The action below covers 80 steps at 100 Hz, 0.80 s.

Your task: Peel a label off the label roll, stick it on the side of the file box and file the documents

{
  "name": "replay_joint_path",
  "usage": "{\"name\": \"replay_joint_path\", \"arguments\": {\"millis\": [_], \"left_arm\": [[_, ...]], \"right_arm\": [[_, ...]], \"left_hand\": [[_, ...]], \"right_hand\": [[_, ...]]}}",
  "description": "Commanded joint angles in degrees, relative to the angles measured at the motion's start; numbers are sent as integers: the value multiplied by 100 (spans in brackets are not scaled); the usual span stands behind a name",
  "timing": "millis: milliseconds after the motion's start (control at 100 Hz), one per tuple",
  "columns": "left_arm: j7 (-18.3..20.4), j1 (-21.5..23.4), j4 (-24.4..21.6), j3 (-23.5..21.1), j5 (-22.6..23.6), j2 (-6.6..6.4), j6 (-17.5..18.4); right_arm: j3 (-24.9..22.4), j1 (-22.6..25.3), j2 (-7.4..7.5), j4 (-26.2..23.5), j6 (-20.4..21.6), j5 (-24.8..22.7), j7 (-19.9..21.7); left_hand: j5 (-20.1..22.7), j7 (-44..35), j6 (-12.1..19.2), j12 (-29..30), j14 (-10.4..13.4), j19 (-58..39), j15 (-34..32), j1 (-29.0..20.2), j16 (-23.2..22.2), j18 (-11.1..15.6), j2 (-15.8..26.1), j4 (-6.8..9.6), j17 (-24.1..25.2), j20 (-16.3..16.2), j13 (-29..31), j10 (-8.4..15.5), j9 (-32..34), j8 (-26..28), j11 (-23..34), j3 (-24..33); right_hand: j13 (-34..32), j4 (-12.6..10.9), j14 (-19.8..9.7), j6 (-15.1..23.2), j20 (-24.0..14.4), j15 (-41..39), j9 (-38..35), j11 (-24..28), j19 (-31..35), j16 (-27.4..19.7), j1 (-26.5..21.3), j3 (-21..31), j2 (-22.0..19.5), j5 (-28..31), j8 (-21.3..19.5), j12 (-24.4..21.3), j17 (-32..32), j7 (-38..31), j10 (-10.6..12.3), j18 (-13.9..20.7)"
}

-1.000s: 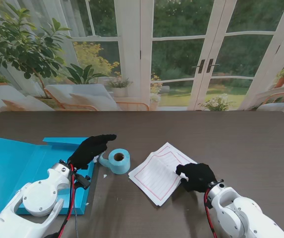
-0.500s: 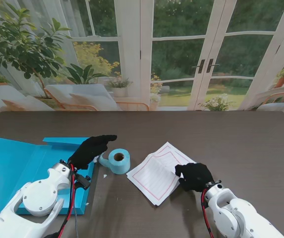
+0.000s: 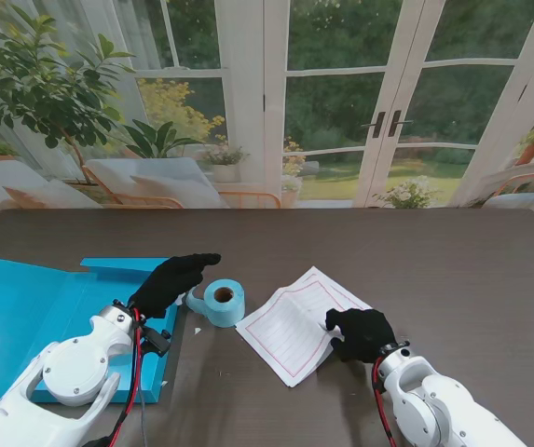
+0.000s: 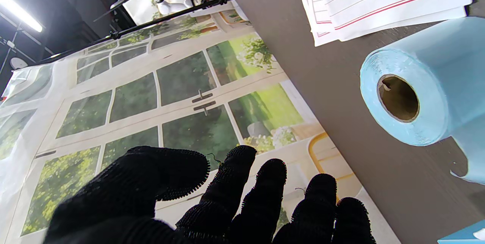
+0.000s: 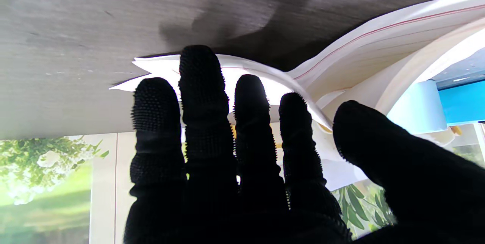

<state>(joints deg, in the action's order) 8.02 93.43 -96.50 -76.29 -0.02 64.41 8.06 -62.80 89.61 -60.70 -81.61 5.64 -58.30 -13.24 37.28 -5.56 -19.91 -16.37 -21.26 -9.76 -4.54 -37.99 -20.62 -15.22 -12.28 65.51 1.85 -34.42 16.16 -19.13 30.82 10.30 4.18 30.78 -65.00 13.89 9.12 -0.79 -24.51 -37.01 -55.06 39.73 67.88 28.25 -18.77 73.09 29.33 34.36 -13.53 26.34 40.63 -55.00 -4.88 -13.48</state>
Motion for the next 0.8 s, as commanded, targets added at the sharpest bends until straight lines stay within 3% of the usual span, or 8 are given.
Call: {"name": "replay_joint_path", "arguments": {"millis": [0,150,280,480,790], "left_arm": [[110,7,-20,0,-10,6,-28],[107,2,-12,1,-4,6,-23],[112,-5,1,-2,-4,5,-16],[123,0,-2,-10,-5,3,-25],[185,3,-16,-18,-13,-9,-85]], "right_arm": [[-21,52,-30,-27,7,25,92],[-74,95,-60,-36,60,14,-174],[-179,168,-90,-128,91,52,-306],[-372,302,-84,-431,157,148,14],[-486,362,-35,-557,263,37,251]], "left_hand": [[-84,96,-19,23,-19,106,27,155,-20,196,209,-258,111,-28,-72,32,-155,-27,-75,-99],[-89,99,-15,23,-19,105,25,155,-20,191,210,-258,113,-30,-67,33,-156,-28,-75,-99],[-91,100,-16,24,-20,104,25,154,-21,191,215,-259,110,-32,-68,29,-157,-28,-76,-99],[-84,99,-15,22,-26,106,26,152,-21,193,210,-258,115,-32,-70,29,-155,-28,-74,-98],[-90,102,-12,24,-11,104,28,157,-21,203,225,-265,110,-34,-79,43,-173,-29,-79,-104]], "right_hand": [[-109,499,73,278,22,-182,-226,116,191,22,-332,34,84,502,511,-24,-1261,-469,-76,-147],[-931,692,-77,387,57,-617,-1201,0,537,168,-471,366,761,1465,1016,-5,-554,-1001,50,-191],[-998,703,-176,404,139,-1300,-1872,-226,708,449,-268,606,1134,1937,1255,65,-146,-1073,128,-215],[-979,726,-112,349,174,-1249,-1789,-440,668,334,-442,564,1054,1765,1236,164,-230,-1104,91,-254],[-949,752,-42,375,140,-901,-1493,-342,590,188,-593,474,916,1482,1074,310,-507,-1222,77,-233]]}}
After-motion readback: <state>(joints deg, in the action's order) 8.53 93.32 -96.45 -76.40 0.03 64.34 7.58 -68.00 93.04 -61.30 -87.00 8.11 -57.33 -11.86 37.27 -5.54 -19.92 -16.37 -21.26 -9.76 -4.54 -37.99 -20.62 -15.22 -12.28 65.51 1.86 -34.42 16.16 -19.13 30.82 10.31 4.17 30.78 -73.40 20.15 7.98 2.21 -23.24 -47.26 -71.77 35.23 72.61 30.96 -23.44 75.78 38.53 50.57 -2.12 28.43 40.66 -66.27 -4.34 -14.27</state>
